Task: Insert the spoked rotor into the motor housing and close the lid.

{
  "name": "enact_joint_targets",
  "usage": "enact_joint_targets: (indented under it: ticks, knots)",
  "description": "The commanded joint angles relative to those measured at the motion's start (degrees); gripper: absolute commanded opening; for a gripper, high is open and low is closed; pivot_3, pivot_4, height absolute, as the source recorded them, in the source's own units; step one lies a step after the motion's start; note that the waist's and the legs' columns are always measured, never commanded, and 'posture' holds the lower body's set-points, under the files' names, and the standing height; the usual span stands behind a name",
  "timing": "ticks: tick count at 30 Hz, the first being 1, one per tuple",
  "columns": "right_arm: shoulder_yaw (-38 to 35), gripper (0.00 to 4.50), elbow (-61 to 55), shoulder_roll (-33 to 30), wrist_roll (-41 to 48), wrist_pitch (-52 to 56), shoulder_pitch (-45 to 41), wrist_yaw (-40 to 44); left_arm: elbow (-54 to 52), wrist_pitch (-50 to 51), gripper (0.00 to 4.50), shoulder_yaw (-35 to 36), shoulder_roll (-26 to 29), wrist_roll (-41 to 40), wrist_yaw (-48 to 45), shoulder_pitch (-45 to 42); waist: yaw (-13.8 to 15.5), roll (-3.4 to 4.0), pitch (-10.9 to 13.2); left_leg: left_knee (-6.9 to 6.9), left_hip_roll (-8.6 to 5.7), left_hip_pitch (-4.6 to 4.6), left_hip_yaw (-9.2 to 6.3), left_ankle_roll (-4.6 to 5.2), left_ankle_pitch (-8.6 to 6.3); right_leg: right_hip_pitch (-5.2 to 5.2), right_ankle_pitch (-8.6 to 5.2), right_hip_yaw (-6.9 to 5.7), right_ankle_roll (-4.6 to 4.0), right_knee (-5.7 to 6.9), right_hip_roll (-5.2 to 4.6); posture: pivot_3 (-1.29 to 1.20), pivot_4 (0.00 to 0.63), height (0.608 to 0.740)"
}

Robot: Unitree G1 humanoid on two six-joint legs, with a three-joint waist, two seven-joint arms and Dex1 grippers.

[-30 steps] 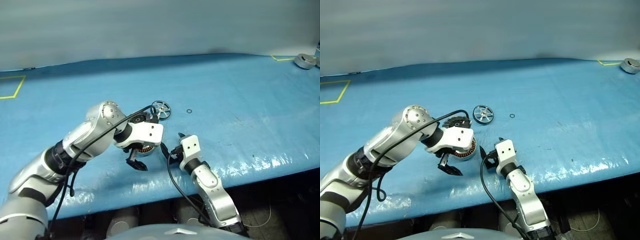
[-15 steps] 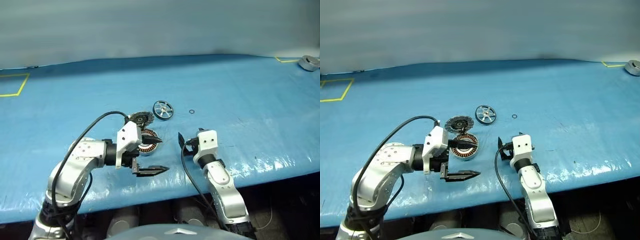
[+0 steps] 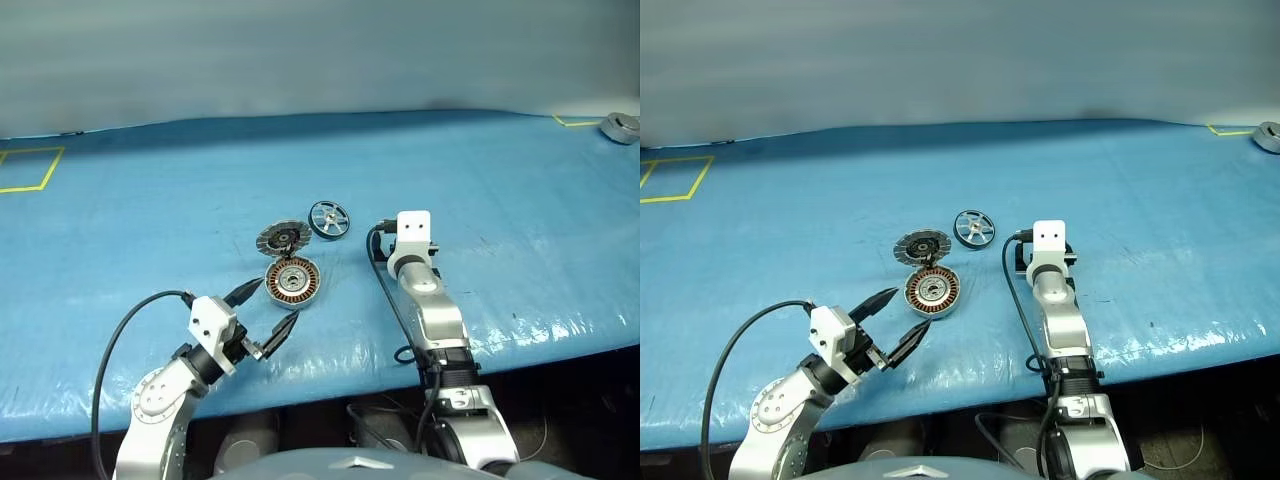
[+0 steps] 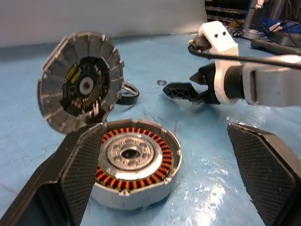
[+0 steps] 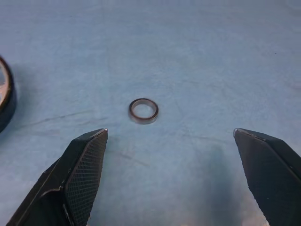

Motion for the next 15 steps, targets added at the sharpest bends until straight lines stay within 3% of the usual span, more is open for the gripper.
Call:
enact_joint_targets:
  ticks: [1, 5, 7, 15]
  knots:
    - [-1.01, 4.50, 6.62, -0.12, 1.06, -4.16, -3.28, 0.40, 1.32, -4.61, 4.46, -1.56, -0.73, -0.31, 2.01, 0.83, -0.19, 0.00, 0.00, -0.03, 0.02, 0.01, 0.05, 0.00, 0.00, 0.01, 0.01, -0.01, 0.00, 0.00, 0.01, 0.00, 0.150, 0.740]
    - [-1.50, 4.50, 14.67, -0.66, 1.92, -7.35, -6.76, 1.59, 3.02, -6.93, 4.46, -2.62, -0.92, -0.23, 3.72, 1.21, -0.88, 0.00, -0.01, -0.07, 0.03, 0.05, 0.16, 0.00, 0.00, 0.02, 0.06, 0.02, 0.06, 0.00, 0.03, 0.00, 0.150, 0.740]
    - [-1.30, 4.50, 17.15, -0.64, 2.22, -8.68, -7.84, 2.21, 3.63, -7.68, 4.10, -2.96, -0.88, -0.50, 4.35, 1.22, -1.03, 0.01, -0.01, -0.06, 0.05, 0.12, 0.16, 0.01, 0.01, 0.07, -0.01, 0.05, 0.07, 0.00, 0.04, 0.00, 0.150, 0.740]
    - [-1.64, 4.50, 26.26, -0.01, 3.14, -12.74, -10.93, 3.47, 5.48, -9.65, 1.61, -3.66, 0.07, -0.60, 5.79, 0.71, -1.68, 0.01, -0.02, -0.06, 0.09, 0.33, 0.18, 0.03, 0.01, 0.23, -0.03, 0.15, 0.08, 0.03, 0.09, 0.00, 0.150, 0.740]
